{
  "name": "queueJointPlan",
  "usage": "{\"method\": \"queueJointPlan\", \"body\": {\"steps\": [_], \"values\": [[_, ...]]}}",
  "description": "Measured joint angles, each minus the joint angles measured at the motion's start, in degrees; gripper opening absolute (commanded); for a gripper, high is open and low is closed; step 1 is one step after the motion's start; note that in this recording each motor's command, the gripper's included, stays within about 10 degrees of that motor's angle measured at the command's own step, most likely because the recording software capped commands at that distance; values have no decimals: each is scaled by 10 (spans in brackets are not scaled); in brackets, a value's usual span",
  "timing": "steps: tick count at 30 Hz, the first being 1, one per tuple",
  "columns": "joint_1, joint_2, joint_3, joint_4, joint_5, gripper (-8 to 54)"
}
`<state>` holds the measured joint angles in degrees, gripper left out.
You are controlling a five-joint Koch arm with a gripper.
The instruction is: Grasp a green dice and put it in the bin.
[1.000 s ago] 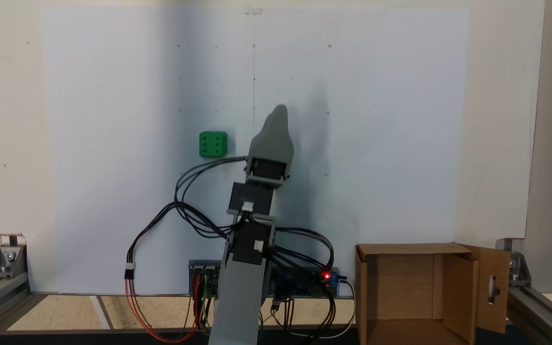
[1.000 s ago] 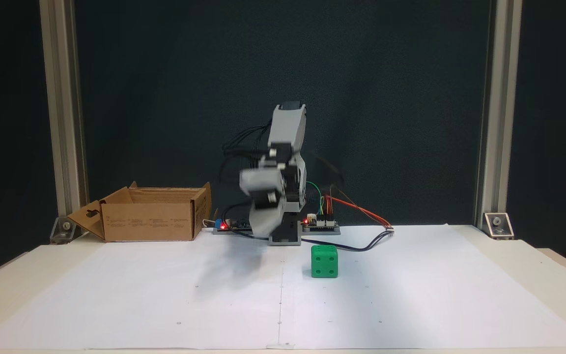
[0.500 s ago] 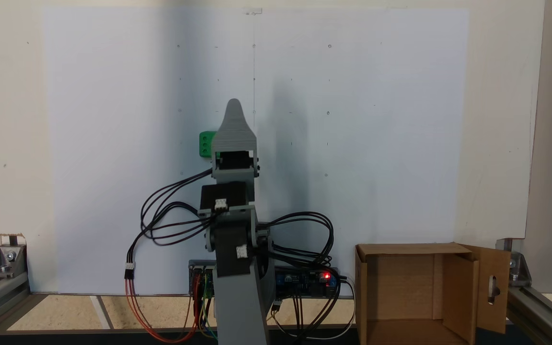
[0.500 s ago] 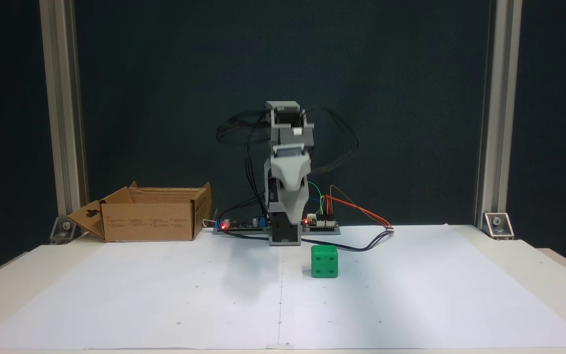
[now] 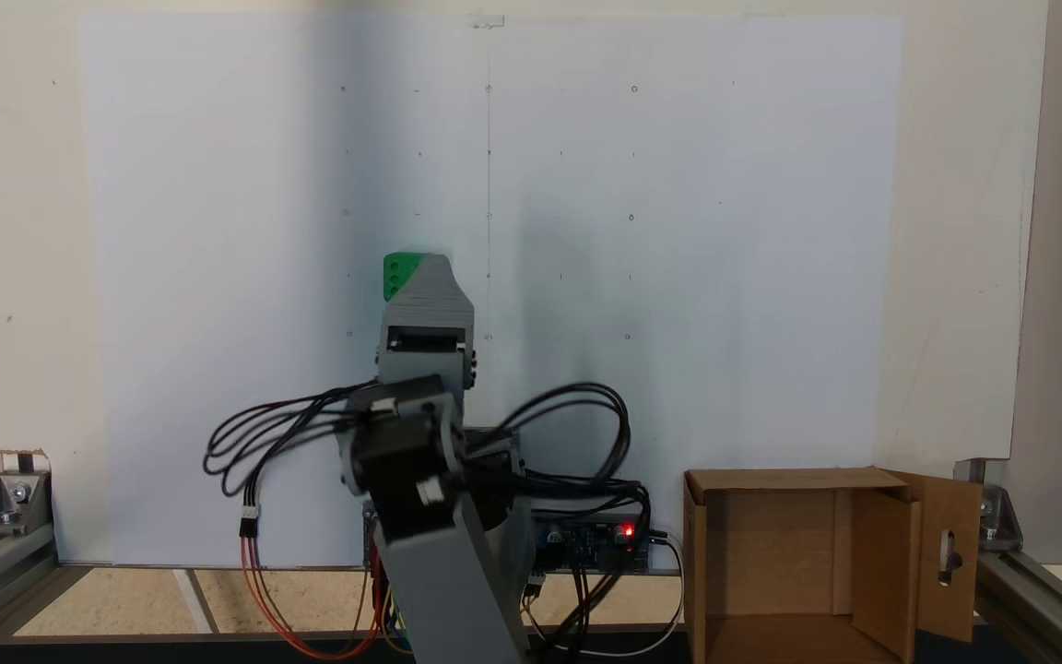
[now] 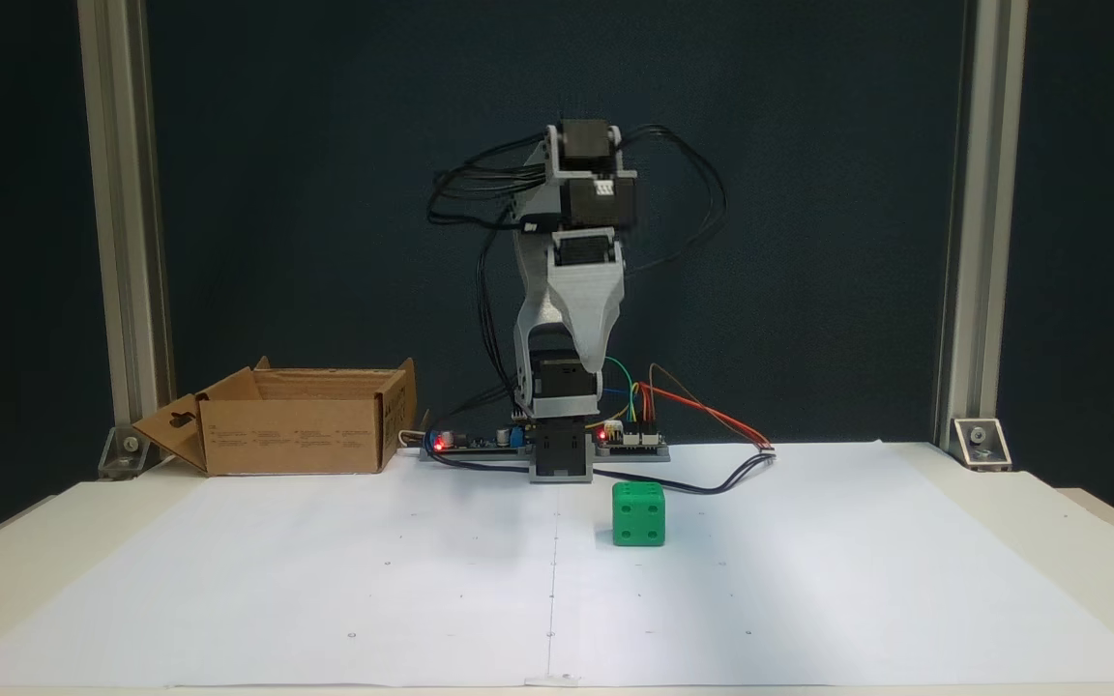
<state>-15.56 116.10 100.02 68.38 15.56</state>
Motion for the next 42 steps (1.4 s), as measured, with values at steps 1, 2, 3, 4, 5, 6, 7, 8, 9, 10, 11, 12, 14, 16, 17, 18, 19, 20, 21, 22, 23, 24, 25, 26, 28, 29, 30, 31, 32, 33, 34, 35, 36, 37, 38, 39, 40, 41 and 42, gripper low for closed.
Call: {"method": "queueJointPlan", "body": {"steps": [1,2,3,4,5,6,7,8,9,10,11,12,14,16,17,18,19,20,21,22,23,24,25,26,28,29,30,31,32,33,34,35,36,37,38,39,40,41,42], "values": [[-8,-18,-11,16,5,435],[-16,-39,-23,22,10,435],[-26,-63,-35,22,14,435],[-33,-86,-47,22,19,435],[-39,-105,-55,22,25,435],[-44,-125,-66,22,31,435],[-47,-142,-77,20,37,435],[-50,-151,-85,17,42,435],[-55,-159,-87,10,47,435],[-61,-165,-87,1,54,435],[-63,-166,-86,-11,60,435],[-67,-168,-87,-20,63,435],[-70,-179,-87,-31,70,435],[-71,-183,-86,-36,74,434],[-70,-183,-87,-36,75,434],[-70,-183,-87,-36,75,434],[-70,-183,-87,-36,76,433],[-70,-183,-87,-38,78,433],[-72,-183,-85,-41,78,433],[-72,-183,-76,-52,78,433],[-75,-180,-54,-66,78,433],[-76,-178,-34,-74,79,433],[-77,-172,-20,-83,79,433],[-79,-163,-11,-91,79,433],[-81,-146,2,-103,79,433],[-82,-138,15,-108,79,432],[-82,-130,25,-112,79,432],[-83,-125,33,-117,79,432],[-84,-121,38,-121,79,432],[-86,-120,43,-125,79,432],[-86,-119,49,-130,79,432],[-86,-119,54,-134,79,432],[-86,-119,58,-138,79,432],[-86,-119,60,-141,79,432],[-86,-119,60,-143,79,432],[-86,-119,61,-145,79,432],[-86,-119,61,-146,79,432],[-86,-119,61,-147,79,432],[-86,-119,61,-147,79,432]]}}
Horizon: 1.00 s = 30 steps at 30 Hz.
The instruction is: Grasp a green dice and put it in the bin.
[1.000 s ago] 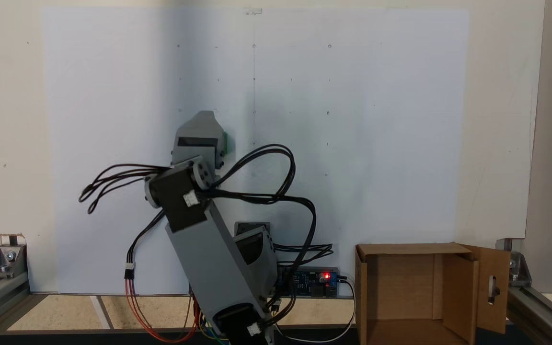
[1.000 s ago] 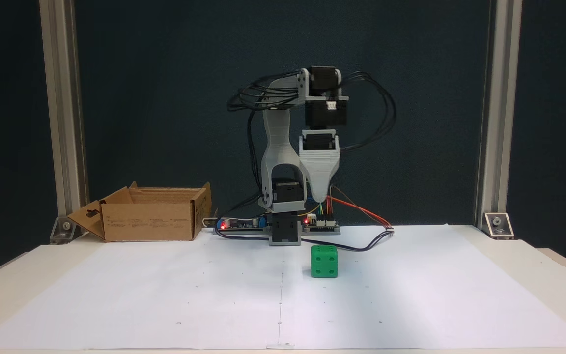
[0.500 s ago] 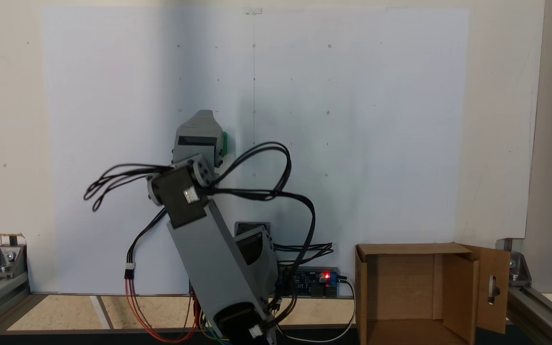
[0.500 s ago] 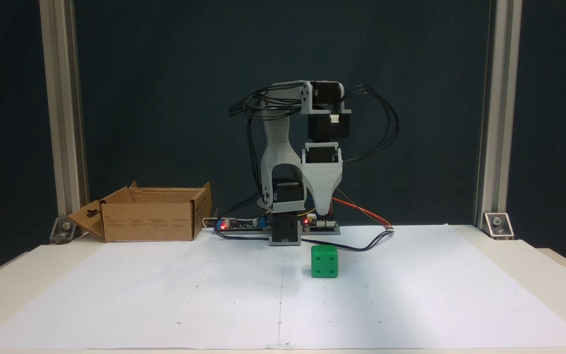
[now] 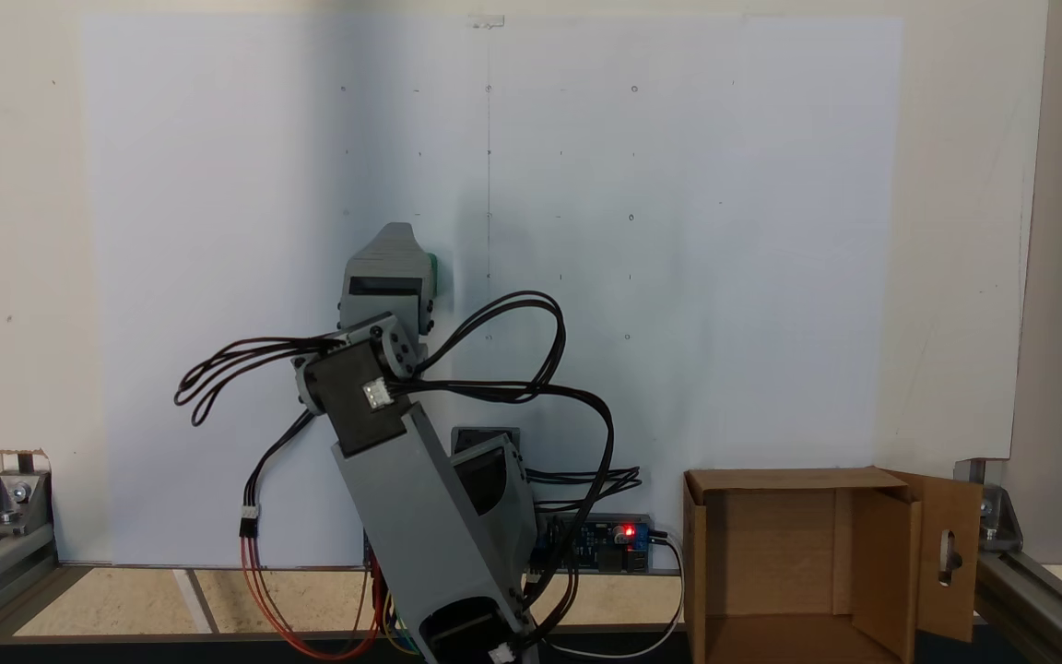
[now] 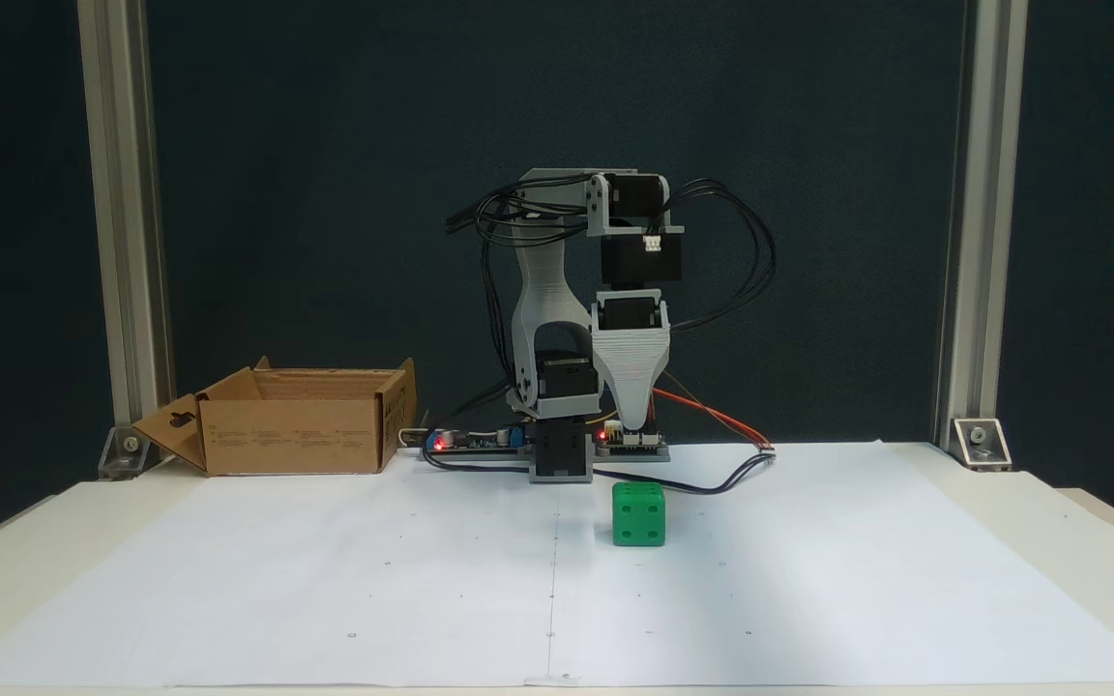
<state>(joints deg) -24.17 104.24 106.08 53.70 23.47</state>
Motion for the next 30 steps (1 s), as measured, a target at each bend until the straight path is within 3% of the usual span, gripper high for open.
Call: {"method": "queueJointPlan", "body": {"steps": [30], "values": [[-18,-33,95,-115,4,432]]}}
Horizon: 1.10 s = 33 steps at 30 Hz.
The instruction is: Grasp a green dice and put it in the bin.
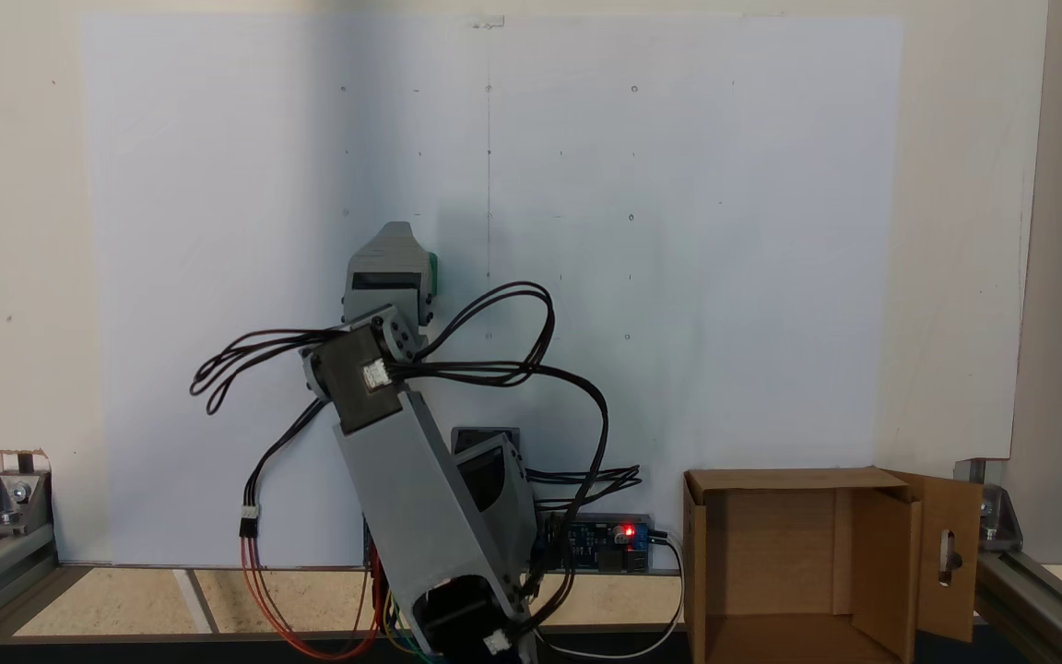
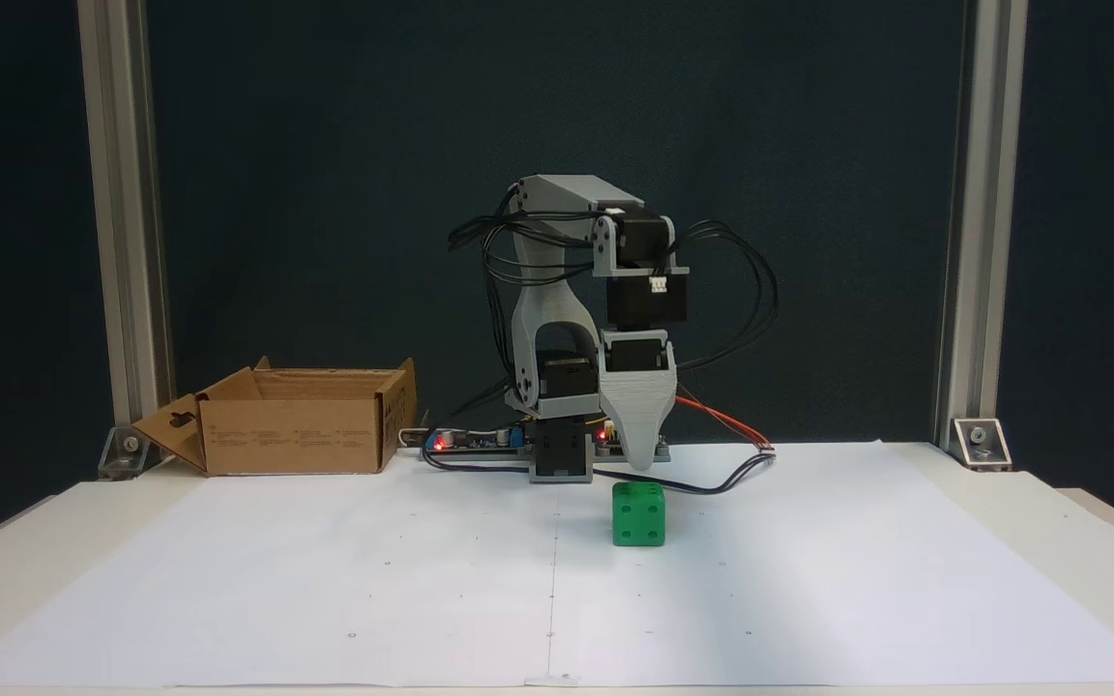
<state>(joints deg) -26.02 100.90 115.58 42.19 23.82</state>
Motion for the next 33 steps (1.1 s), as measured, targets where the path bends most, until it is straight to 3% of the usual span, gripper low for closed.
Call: {"method": "queueJointPlan", "body": {"steps": [33], "values": [[4,-130,9,-54,1,432]]}}
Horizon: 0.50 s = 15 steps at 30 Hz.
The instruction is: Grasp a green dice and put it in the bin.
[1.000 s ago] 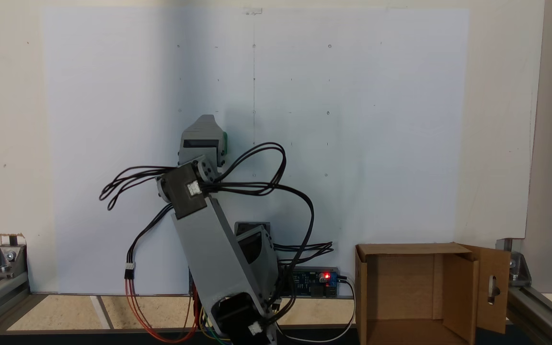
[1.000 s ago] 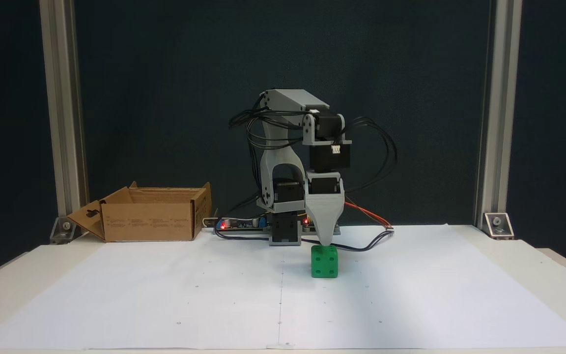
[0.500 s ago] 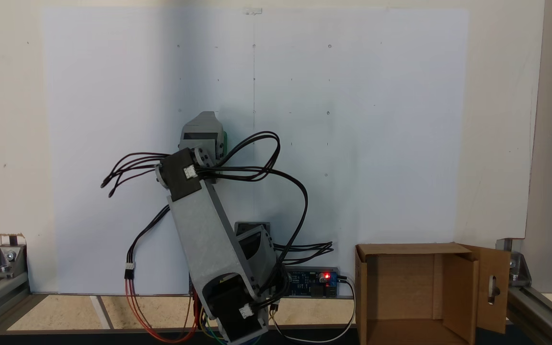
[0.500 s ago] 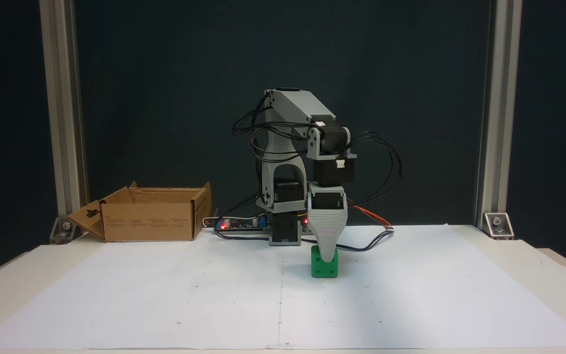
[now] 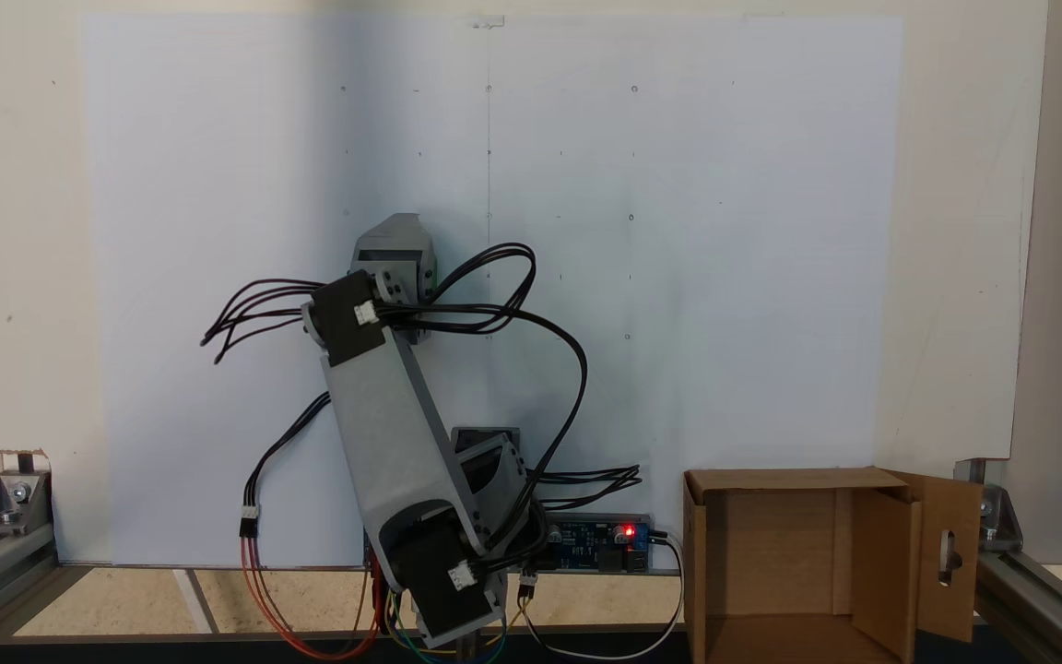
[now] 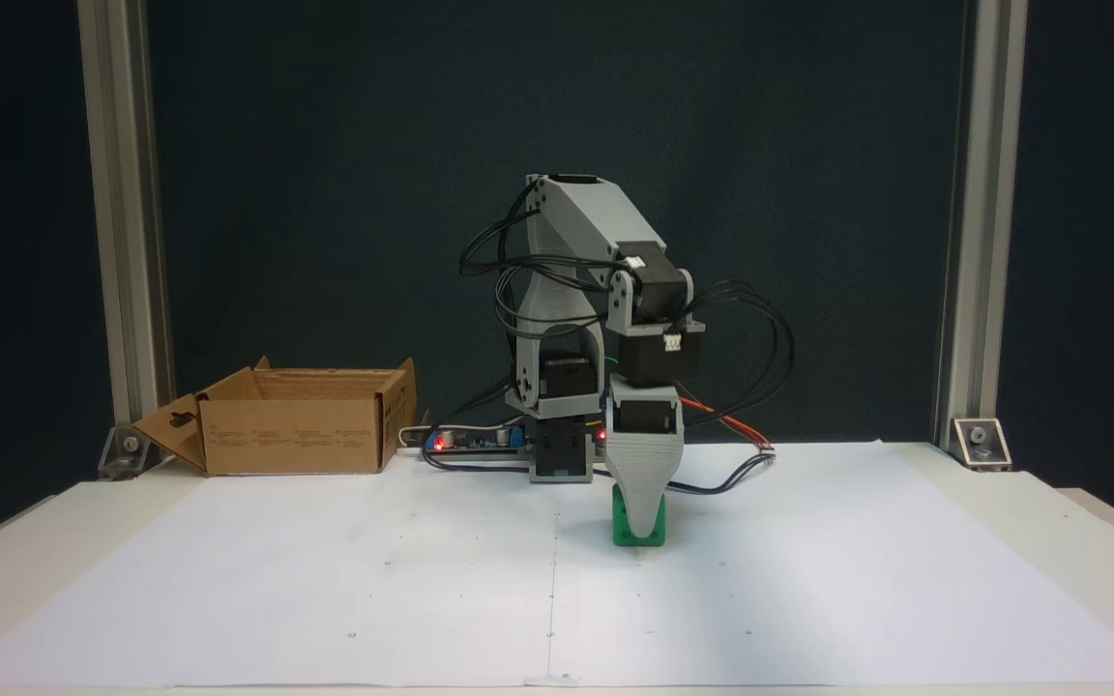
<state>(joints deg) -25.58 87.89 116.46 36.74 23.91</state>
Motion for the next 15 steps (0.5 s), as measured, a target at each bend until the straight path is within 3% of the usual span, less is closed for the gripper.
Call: {"method": "queueJointPlan", "body": {"steps": [15], "values": [[25,-5,4,0,11,432]]}}
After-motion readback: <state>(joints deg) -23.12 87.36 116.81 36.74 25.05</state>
